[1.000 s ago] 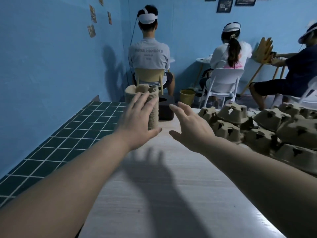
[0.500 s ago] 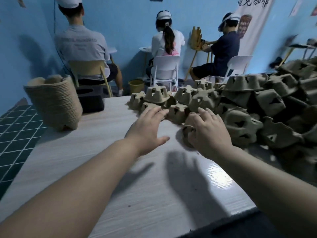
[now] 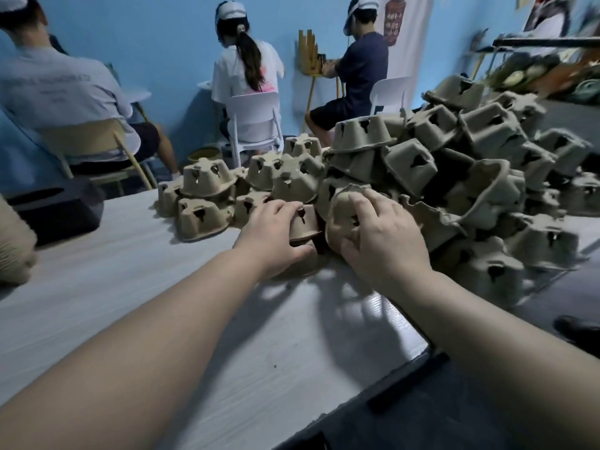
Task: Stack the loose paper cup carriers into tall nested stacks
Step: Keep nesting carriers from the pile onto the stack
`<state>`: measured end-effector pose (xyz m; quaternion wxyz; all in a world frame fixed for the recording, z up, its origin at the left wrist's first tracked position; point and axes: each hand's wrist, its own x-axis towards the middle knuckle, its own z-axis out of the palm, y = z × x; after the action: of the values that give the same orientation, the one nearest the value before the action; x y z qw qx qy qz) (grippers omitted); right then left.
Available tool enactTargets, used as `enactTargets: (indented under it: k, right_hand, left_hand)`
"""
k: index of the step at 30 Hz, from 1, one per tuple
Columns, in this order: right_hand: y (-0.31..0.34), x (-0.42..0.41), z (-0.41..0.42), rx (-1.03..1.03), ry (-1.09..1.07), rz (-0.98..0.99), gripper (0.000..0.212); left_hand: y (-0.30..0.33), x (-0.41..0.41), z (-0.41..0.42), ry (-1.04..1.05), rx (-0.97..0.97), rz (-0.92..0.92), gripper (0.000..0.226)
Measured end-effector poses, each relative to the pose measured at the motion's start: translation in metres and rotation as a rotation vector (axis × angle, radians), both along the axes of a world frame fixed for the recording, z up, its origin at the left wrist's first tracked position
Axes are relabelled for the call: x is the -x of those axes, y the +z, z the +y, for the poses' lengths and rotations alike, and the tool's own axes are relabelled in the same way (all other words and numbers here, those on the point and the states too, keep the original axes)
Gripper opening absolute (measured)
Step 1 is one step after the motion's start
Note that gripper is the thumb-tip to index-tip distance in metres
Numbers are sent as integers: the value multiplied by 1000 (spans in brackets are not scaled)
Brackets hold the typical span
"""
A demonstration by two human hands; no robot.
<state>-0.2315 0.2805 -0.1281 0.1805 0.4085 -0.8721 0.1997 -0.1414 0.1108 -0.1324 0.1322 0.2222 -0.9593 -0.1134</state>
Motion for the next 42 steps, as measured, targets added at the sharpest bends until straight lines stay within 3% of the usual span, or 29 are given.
enactTargets:
  k: [5, 13, 20, 28, 31, 34, 38, 42]
  right_hand:
    - [-9, -9, 4, 125, 145, -4, 66]
    - [-26, -35, -1, 318, 296, 119, 35]
    - [-38, -59, 19, 405, 469, 48, 35]
    - [-45, -86, 21, 342, 627, -35, 32]
    - [-42, -94, 17, 216, 694, -29, 29]
    - [-42, -97, 14, 74, 689, -52, 27]
    - [-45, -99, 20, 113, 654, -160, 23]
    - [-44, -93, 29, 240, 623, -149, 25]
  left_hand:
    - [5, -22, 3, 92, -3, 7, 70]
    - [6, -82, 2, 237, -35, 62, 49]
    - [5, -124, 9, 303, -8, 80, 47]
    - [3, -148, 33, 302, 19, 139, 48]
    - [6, -160, 32, 408, 51, 154, 51]
    - [5, -170, 30, 386, 44, 112, 57]
    - [0, -171, 33, 278, 27, 80, 64]
    - [-2, -163, 36, 248, 75, 105, 69]
